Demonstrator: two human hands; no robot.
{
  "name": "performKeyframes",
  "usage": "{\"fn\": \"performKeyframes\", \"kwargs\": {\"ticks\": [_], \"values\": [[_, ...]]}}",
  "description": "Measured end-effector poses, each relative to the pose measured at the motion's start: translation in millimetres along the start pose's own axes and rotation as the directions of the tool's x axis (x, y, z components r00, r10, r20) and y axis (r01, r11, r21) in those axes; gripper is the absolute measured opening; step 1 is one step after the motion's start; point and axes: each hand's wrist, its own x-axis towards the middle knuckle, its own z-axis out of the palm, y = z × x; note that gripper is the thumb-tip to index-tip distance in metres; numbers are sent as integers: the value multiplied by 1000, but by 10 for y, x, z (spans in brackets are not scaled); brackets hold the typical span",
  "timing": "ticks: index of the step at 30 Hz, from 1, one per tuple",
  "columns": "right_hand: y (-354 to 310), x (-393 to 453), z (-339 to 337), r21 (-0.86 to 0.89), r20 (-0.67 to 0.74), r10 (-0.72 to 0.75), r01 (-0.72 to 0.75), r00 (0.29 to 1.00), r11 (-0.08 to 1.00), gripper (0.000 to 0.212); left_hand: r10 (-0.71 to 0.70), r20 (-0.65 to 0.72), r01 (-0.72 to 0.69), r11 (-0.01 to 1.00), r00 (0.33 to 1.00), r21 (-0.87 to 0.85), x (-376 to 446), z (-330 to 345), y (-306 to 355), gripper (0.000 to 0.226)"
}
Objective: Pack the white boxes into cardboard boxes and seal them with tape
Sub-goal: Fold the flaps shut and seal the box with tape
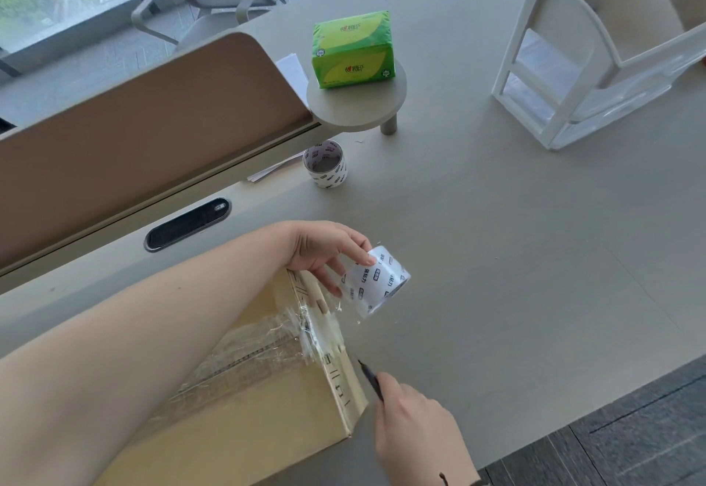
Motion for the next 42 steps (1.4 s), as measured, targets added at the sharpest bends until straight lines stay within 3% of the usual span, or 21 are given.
{"fn": "performKeyframes", "kwargs": {"ticks": [3,7,11,13,17,20,23,27,29,34,37,42], "values": [[322,183,259,-83,-241,-18,-2,970,997,30,19,-5,-19,1000,1000,5,-42,44,20,5],[720,382,486,-201,-292,-78,19,953,979,53,64,-31,-65,998,997,-19,-132,86,50,4],[881,423,355,-201,-273,-115,60,955,978,51,102,-67,-104,994,993,-27,-262,129,81,3],[900,458,152,-108,-264,-98,72,959,992,57,124,-82,-126,992,989,-12,-338,154,98,4],[788,507,-529,332,-351,-110,234,930,914,96,171,-87,-168,985,981,42,-513,219,140,19],[532,487,-1068,332,-370,-299,426,880,842,113,190,-86,-182,979,978,89,-630,298,179,25],[303,447,-1345,290,-295,-419,499,859,817,105,212,-103,-200,973,972,118,-728,379,214,29],[215,389,-1409,288,-260,-429,493,865,821,76,238,-153,-224,969,959,101,-860,428,180,11],[218,356,-1398,244,-273,-437,501,857,830,69,236,-177,-229,971,956,62,-923,434,151,24],[230,304,-1395,214,-294,-458,525,839,824,66,116,-139,-111,993,984,41,-1028,425,83,63],[237,291,-1422,156,-299,-487,546,820,823,66,61,-152,-60,998,986,11,-1046,450,26,61],[293,292,-1469,138,-370,-454,531,811,836,65,38,-340,-112,974,940,-199,-980,534,-101,46]]}}
